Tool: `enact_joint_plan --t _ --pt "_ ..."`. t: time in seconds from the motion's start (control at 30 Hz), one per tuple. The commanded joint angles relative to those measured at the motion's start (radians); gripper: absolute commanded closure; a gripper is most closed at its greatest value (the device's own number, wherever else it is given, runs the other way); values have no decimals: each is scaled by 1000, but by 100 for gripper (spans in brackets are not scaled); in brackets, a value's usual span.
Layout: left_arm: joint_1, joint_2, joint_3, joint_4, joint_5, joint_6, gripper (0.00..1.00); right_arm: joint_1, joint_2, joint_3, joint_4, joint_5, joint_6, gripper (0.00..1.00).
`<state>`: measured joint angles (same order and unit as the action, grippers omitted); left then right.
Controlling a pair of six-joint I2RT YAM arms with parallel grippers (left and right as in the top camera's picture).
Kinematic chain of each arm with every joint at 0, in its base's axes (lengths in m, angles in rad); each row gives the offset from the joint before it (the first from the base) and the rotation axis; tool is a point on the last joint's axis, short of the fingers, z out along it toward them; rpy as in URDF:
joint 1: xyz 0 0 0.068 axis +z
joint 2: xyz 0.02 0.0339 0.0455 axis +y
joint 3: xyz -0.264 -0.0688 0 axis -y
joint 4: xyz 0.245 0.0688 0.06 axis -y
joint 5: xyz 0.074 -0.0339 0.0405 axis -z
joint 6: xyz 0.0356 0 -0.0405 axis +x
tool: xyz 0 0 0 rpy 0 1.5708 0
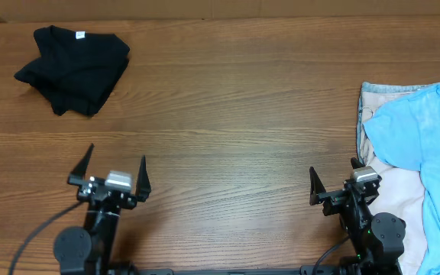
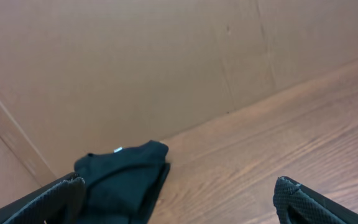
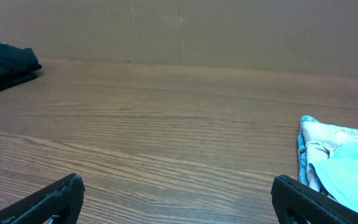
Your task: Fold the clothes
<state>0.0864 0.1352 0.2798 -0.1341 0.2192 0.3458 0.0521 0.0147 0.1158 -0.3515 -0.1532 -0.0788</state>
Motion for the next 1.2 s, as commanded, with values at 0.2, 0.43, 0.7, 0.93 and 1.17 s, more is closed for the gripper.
enact_joint_plan --t 0.2,0.43,0.7,0.93,1.17 --pt "-3 -132 -161 17 -8 -13 0 -2 -12 -11 7 -6 5 0" --pt "-12 -132 -275 82 2 -13 0 -2 -12 -11 7 -5 5 0" --pt "-15 -132 -275 82 2 -13 0 -2 -12 -11 7 -5 5 0" --pt "-15 -132 -275 82 2 -13 0 -2 -12 -11 7 -5 5 0" --pt "-15 -132 -275 82 2 -13 0 -2 -12 -11 7 -6 5 0"
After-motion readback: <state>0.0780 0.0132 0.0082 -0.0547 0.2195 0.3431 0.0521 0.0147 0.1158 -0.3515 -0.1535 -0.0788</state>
